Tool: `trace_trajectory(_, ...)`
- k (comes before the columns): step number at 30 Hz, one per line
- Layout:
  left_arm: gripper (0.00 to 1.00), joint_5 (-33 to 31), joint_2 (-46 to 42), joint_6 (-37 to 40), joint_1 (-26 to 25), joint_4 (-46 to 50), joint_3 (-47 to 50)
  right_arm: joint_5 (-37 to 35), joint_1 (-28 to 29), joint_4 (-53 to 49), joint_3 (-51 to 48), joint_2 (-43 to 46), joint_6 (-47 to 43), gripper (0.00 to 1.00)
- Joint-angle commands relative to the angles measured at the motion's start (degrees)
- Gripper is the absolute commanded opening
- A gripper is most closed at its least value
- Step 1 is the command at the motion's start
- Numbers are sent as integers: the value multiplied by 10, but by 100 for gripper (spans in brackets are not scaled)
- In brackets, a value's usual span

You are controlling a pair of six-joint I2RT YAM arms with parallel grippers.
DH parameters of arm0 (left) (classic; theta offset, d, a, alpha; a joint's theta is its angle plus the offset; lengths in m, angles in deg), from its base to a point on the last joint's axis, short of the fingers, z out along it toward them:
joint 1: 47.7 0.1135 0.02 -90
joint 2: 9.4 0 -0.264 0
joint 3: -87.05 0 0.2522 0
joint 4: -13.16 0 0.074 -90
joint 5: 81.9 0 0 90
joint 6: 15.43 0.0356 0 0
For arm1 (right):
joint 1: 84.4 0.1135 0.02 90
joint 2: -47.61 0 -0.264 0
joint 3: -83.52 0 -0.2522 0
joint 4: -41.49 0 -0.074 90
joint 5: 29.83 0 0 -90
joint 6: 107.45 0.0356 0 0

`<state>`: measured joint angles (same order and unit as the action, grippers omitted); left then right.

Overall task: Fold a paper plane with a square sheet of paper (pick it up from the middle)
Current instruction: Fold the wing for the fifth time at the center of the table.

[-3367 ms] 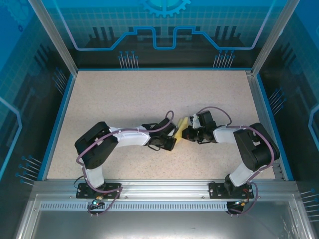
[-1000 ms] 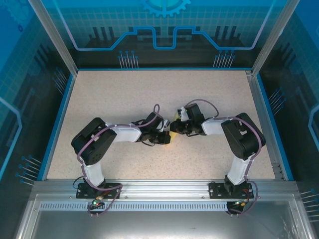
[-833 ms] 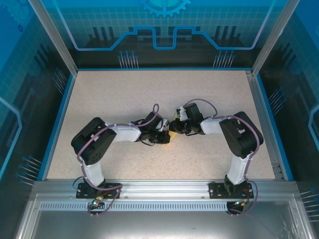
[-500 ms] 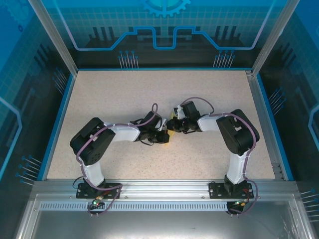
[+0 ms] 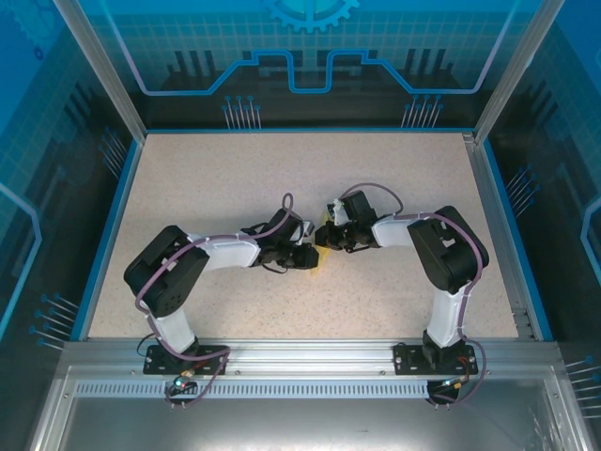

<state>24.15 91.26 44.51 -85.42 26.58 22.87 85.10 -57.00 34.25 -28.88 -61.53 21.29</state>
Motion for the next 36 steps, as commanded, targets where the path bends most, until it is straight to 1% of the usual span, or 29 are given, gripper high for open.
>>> trace_trajectory(1, 22, -17, -10, -19, 4, -4, 9, -11, 7, -29, 5, -20, -8, 13)
trace_trajectory(6, 24, 2, 9, -29, 4, -19, 8, -11, 8, -28, 3, -20, -6, 14)
trace_trajectory(10, 28, 13, 13, -31, 3, -16, 8, -12, 8, -26, 2, -20, -4, 13)
trace_trajectory(20, 28, -19, 13, -18, -13, 30, 2, -11, 9, -22, 0, -23, -2, 13)
trace_trajectory(27, 29, -18, 10, -26, -32, 25, 3, -7, 10, -9, -8, -27, 4, 12)
trace_trajectory(32, 27, -28, 23, -24, -33, 27, 6, -7, 10, -7, -10, -26, 4, 11)
trace_trajectory(36, 23, -42, 29, -18, -34, 36, 6, -6, 11, -6, -11, -26, 4, 11)
